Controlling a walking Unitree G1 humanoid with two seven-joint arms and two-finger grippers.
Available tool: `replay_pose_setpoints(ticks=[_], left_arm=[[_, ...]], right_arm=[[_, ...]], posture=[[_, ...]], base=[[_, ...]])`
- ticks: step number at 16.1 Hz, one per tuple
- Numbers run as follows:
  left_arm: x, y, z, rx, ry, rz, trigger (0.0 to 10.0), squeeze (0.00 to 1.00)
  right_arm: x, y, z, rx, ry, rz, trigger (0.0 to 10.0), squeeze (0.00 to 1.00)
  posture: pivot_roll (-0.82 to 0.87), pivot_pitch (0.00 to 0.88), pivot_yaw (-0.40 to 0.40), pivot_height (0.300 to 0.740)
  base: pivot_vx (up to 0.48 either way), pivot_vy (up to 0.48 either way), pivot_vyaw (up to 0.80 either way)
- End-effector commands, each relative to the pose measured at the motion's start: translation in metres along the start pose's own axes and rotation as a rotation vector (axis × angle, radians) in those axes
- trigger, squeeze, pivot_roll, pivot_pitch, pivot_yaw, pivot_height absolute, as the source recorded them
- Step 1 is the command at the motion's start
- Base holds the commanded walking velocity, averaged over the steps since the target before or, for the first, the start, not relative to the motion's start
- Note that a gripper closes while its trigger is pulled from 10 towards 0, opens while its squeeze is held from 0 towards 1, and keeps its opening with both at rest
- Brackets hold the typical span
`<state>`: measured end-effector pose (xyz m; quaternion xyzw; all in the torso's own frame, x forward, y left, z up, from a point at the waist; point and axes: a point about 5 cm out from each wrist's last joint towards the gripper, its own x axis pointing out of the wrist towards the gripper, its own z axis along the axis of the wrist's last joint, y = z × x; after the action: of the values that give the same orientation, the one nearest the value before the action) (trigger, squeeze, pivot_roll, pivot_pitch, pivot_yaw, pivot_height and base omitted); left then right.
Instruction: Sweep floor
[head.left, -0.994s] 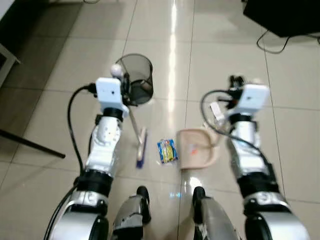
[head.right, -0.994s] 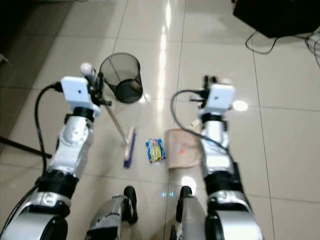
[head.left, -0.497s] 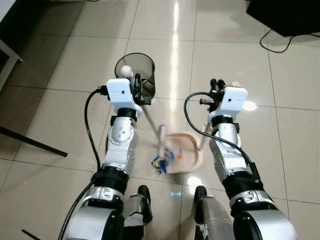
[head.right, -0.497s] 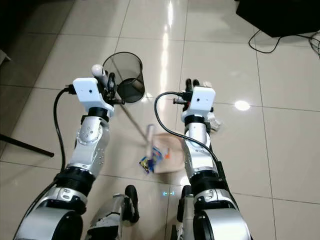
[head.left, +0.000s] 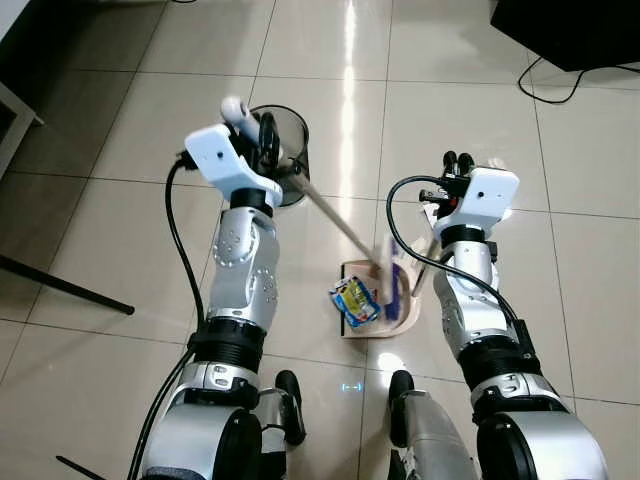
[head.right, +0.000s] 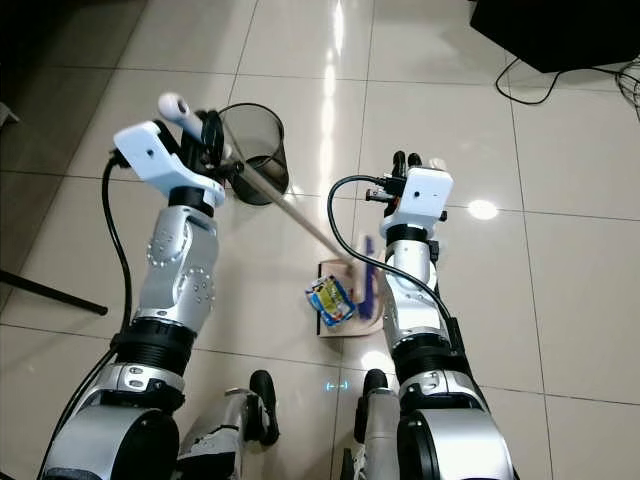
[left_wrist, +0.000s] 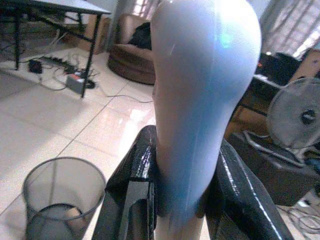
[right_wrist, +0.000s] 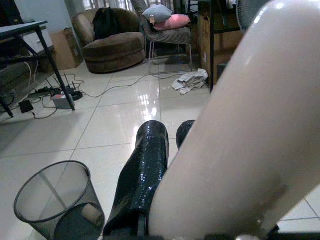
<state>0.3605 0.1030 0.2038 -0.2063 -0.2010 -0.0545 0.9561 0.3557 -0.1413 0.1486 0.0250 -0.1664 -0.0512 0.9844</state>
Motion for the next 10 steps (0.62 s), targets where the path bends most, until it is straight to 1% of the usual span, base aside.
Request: replay_pose_setpoints(ticks=[1, 2, 3, 4, 5, 6, 7, 8, 9, 10], left_arm=[[0.003, -0.006, 0.018, 0.022, -0.082, -0.070, 10.0, 0.00], [0.003, -0.006, 0.021, 0.048, -0.098, -0.090, 10.0, 0.00], [0.005, -0.004, 0.031, 0.148, -0.149, -0.138, 10.0, 0.00], [0.009, 0.002, 0.040, 0.217, -0.190, -0.140, 10.0, 0.00], [0.009, 0.004, 0.043, 0.258, -0.203, -0.145, 10.0, 0.00], [0.009, 0.009, 0.045, 0.358, -0.218, -0.179, 10.0, 0.00], [0.007, 0.015, 0.043, 0.403, -0.200, -0.207, 10.0, 0.00], [0.004, 0.021, 0.039, 0.419, -0.180, -0.202, 10.0, 0.00], [-0.006, 0.030, 0.023, 0.470, -0.114, -0.211, 10.0, 0.00], [-0.009, 0.031, 0.019, 0.493, -0.101, -0.221, 10.0, 0.00]], right_arm=[[-0.007, 0.004, -0.008, 0.009, 0.030, 0.013, 10.0, 0.00], [-0.007, 0.004, -0.009, 0.010, 0.030, 0.014, 10.0, 0.00], [-0.008, 0.004, -0.009, 0.010, 0.030, 0.017, 10.0, 0.00], [-0.008, 0.004, -0.010, 0.009, 0.032, 0.020, 10.0, 0.00], [-0.009, 0.004, -0.010, 0.009, 0.034, 0.021, 10.0, 0.00], [-0.010, 0.004, -0.011, 0.009, 0.038, 0.022, 10.0, 0.00], [-0.011, 0.004, -0.012, 0.009, 0.040, 0.022, 10.0, 0.00], [-0.011, 0.004, -0.013, 0.010, 0.041, 0.022, 10.0, 0.00], [-0.014, 0.004, -0.014, 0.012, 0.043, 0.023, 10.0, 0.00], [-0.014, 0.004, -0.015, 0.012, 0.045, 0.024, 10.0, 0.00]], posture=[[0.07, 0.327, 0.100, 0.740], [0.07, 0.327, 0.100, 0.740], [0.06, 0.326, 0.098, 0.740], [0.06, 0.326, 0.097, 0.740], [0.06, 0.326, 0.097, 0.740], [0.07, 0.327, 0.094, 0.740], [0.07, 0.331, 0.095, 0.740], [0.07, 0.331, 0.096, 0.740], [0.07, 0.336, 0.094, 0.740], [0.07, 0.336, 0.094, 0.740]], base=[[0.000, 0.000, 0.00], [0.000, 0.000, 0.00], [0.000, 0.000, 0.00], [0.000, 0.000, 0.00], [0.000, 0.000, 0.00], [0.000, 0.000, 0.00], [0.000, 0.000, 0.00], [0.000, 0.000, 0.00], [0.000, 0.000, 0.00], [0.000, 0.000, 0.00]])
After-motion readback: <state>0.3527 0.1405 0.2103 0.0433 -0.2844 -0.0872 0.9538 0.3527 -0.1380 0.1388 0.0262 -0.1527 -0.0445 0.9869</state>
